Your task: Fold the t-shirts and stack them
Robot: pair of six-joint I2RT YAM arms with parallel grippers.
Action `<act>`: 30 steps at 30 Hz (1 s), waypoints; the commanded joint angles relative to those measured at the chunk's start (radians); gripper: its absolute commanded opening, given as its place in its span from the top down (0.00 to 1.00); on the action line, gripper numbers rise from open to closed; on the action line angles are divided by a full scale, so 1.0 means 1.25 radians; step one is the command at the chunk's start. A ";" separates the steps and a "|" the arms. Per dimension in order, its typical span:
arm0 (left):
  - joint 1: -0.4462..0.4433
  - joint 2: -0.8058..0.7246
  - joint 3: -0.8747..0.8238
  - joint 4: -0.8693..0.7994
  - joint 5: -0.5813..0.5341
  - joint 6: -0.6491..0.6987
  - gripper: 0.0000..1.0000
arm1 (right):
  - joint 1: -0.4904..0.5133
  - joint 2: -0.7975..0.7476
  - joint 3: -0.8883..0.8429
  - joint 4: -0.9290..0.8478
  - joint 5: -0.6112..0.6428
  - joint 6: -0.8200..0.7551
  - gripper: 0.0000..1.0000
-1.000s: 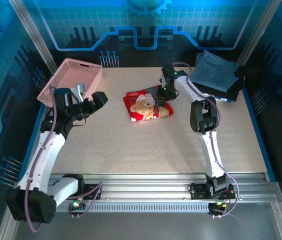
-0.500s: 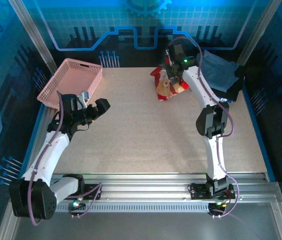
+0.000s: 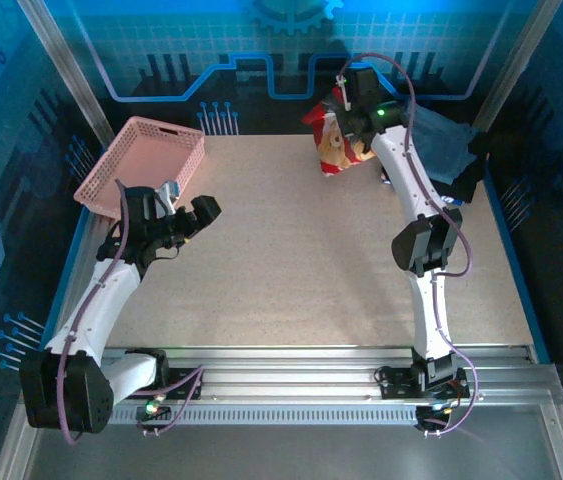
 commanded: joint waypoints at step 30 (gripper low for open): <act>0.000 0.036 0.063 -0.144 -0.029 0.084 0.01 | -0.433 0.105 0.075 -0.084 -0.087 0.247 0.25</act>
